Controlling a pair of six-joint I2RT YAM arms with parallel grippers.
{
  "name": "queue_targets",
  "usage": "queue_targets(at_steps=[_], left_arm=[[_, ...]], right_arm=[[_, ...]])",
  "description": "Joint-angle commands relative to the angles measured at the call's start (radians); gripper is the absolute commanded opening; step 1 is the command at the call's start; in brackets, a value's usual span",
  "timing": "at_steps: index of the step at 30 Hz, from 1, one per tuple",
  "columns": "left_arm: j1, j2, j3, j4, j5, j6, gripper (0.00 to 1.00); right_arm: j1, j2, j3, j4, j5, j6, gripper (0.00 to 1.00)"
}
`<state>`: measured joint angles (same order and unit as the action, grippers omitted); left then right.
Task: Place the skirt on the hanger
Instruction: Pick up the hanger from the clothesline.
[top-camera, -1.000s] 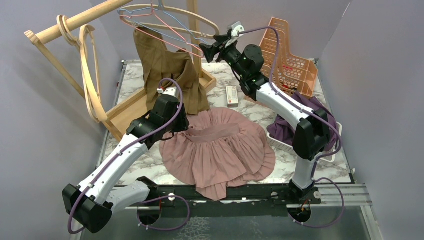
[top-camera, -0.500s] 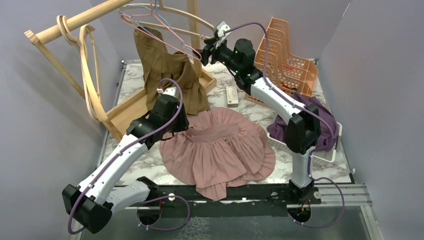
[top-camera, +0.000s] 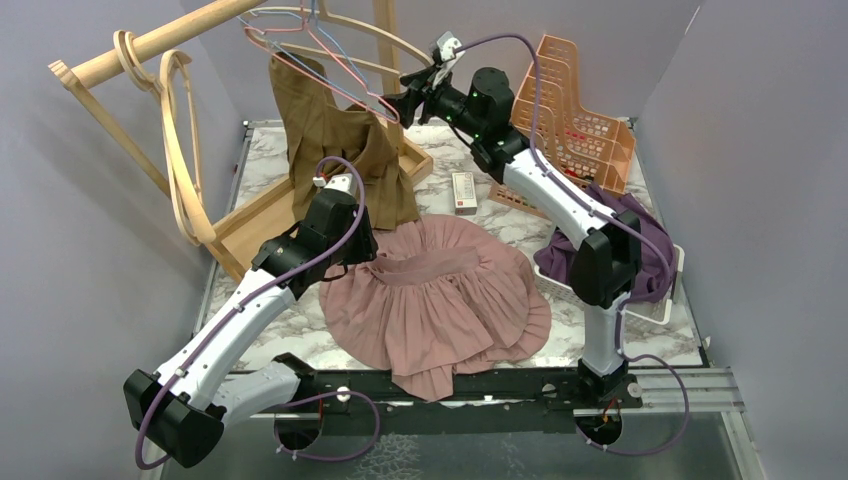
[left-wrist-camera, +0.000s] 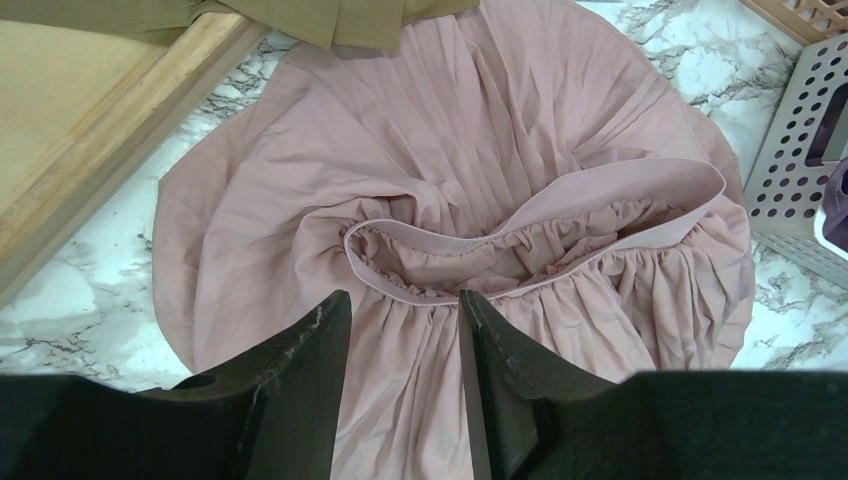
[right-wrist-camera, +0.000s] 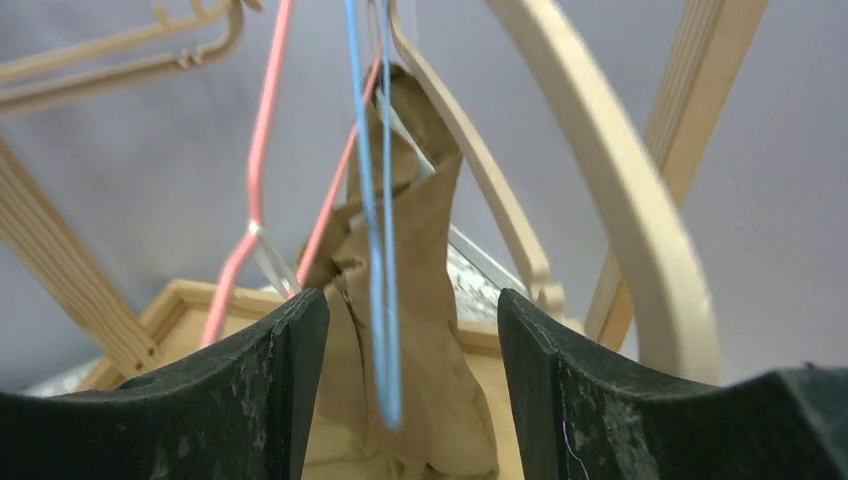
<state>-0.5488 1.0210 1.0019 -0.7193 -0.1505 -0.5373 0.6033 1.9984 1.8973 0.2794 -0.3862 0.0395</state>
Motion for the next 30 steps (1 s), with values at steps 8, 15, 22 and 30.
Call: queue_targets(at_steps=[8, 15, 22, 30], left_arm=[[0.007, -0.030, -0.013, 0.021, -0.029, 0.008, 0.47], [0.007, -0.037, -0.015, 0.017, -0.026, 0.009, 0.47], [0.009, -0.041, -0.013, 0.015, -0.023, 0.008, 0.47], [0.009, -0.047, -0.011, 0.015, -0.021, 0.008, 0.47]], right_arm=[[0.007, 0.036, 0.134, -0.100, -0.065, 0.092, 0.63], [0.007, 0.060, 0.171, -0.183, 0.061, -0.006, 0.63], [0.007, 0.046, 0.168, -0.173, 0.075, -0.044, 0.70], [0.007, 0.103, 0.269, -0.306, -0.058, -0.088, 0.41]])
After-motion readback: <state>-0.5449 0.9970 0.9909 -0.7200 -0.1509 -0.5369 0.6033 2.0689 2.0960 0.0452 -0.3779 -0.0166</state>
